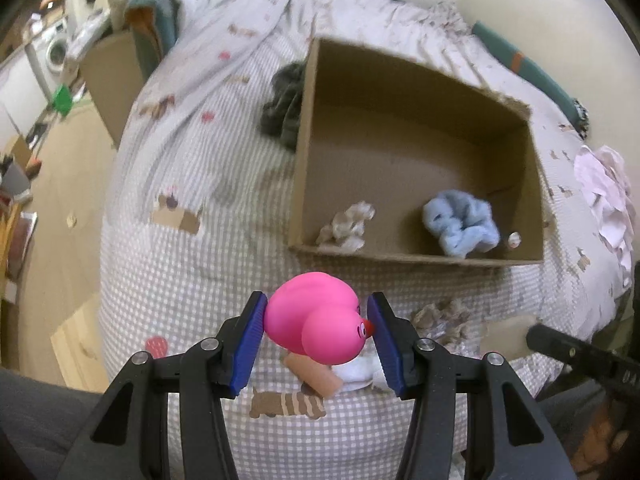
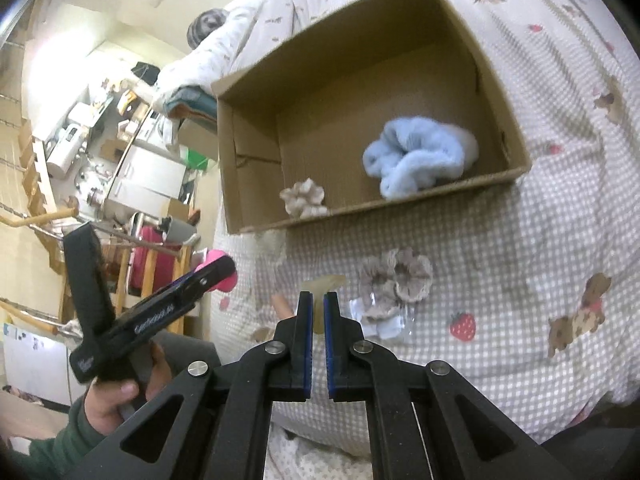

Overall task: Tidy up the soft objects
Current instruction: 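Carry the pink toy over the box with the left gripper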

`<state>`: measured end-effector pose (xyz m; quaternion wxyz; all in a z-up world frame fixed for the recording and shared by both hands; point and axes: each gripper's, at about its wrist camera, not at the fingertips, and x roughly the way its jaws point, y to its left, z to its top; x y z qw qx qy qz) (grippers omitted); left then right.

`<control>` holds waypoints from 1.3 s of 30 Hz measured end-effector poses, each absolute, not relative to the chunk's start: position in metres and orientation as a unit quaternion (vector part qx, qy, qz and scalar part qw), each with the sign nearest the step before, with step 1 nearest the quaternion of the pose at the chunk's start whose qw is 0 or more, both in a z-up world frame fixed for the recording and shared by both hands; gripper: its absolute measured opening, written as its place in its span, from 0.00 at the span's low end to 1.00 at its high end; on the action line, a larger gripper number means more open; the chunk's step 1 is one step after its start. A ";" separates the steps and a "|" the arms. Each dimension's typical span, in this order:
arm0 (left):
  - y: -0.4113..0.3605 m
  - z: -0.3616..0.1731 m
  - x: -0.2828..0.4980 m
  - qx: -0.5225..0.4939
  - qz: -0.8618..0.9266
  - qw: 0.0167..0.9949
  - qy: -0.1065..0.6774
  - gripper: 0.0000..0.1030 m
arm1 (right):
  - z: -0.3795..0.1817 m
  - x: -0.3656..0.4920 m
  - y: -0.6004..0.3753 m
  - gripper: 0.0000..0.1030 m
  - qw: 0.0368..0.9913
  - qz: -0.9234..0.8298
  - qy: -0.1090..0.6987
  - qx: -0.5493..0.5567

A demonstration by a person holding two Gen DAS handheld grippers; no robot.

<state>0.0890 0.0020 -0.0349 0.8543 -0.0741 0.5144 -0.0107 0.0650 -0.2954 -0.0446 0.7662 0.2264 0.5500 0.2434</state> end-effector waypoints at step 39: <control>-0.023 -0.035 0.192 -0.052 -0.044 0.871 0.487 0.47 | -0.042 0.164 -0.280 0.07 0.818 0.169 0.521 0.177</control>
